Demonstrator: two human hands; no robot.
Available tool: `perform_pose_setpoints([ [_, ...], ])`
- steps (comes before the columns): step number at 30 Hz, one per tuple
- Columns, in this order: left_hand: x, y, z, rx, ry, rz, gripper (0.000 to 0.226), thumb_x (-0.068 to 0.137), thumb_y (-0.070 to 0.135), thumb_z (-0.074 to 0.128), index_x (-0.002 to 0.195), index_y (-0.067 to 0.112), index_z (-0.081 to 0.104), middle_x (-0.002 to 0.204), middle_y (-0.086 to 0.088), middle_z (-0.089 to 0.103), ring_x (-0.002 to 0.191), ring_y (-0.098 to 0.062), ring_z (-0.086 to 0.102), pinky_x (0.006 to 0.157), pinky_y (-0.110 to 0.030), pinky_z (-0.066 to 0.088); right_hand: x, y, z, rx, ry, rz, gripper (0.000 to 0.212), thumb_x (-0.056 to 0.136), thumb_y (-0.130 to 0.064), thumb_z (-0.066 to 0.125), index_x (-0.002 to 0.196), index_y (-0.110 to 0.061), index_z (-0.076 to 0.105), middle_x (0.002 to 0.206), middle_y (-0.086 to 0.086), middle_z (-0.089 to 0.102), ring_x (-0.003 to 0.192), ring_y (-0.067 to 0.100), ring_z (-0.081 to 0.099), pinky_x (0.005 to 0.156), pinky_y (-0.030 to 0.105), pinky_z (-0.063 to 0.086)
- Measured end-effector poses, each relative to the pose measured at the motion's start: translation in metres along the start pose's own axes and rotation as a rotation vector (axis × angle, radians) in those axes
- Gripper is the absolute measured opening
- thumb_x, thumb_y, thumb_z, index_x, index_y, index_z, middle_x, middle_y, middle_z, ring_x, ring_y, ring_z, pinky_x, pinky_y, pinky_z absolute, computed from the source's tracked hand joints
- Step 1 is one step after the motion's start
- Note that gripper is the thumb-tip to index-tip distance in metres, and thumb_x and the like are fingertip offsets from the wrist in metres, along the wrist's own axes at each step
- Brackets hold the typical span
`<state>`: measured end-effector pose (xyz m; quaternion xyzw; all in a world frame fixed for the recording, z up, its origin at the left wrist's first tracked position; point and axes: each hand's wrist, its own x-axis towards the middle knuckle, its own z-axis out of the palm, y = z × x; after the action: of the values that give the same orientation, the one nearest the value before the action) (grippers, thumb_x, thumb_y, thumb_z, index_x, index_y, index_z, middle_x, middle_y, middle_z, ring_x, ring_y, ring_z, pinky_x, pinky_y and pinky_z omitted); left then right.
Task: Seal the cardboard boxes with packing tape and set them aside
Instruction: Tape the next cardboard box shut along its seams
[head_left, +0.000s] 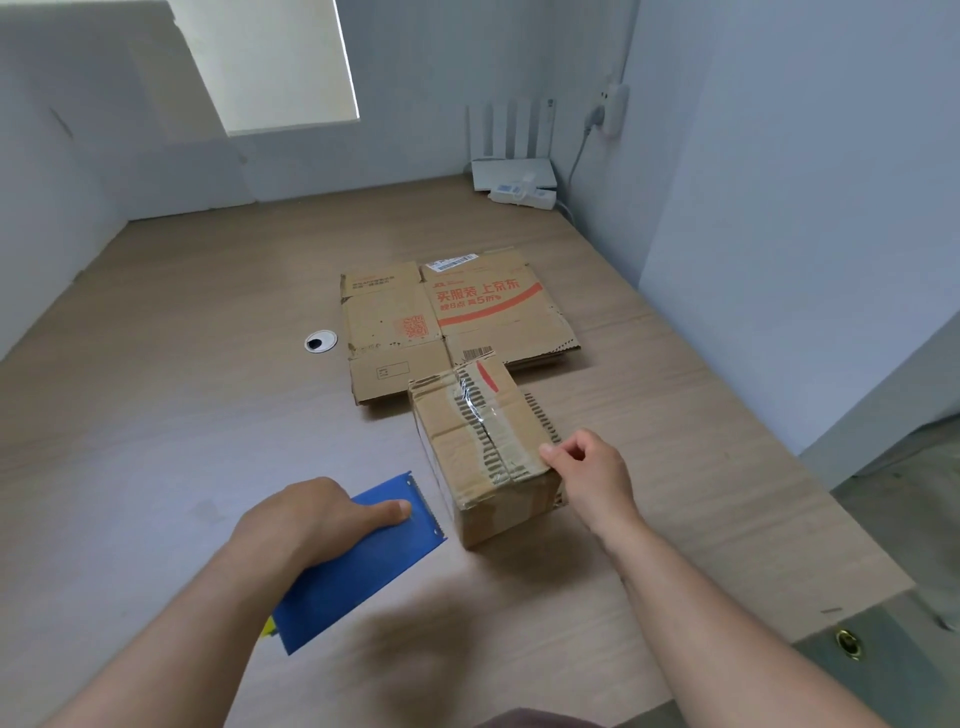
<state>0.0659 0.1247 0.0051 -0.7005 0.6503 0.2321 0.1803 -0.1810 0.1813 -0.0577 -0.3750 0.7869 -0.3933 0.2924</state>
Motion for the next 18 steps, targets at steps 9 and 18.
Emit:
perform_pose_setpoints([
  [9,0.005,0.008,0.031,0.418,0.226,0.031,0.040,0.092,0.055,0.042,0.103,0.022,0.061,0.098,0.004,0.064,0.092,-0.018,0.061,0.072,-0.026,0.043,-0.004,-0.002,-0.003,-0.056,0.001,-0.046,0.027,0.090,-0.029,0.061,0.070,-0.015,0.050,0.071,-0.001,0.057,0.073,0.022,0.052,0.061,0.031,0.034],
  [18,0.023,-0.028,0.072,0.085,0.284,-0.077,0.038,0.095,0.043,0.037,0.106,0.010,0.051,0.089,-0.005,0.062,0.084,-0.024,0.063,0.067,-0.027,0.043,0.000,-0.004,0.013,-0.080,-0.050,-0.077,0.020,0.091,-0.032,0.058,0.103,-0.017,0.058,0.096,-0.003,0.064,0.090,0.018,0.058,0.079,0.034,0.047],
])
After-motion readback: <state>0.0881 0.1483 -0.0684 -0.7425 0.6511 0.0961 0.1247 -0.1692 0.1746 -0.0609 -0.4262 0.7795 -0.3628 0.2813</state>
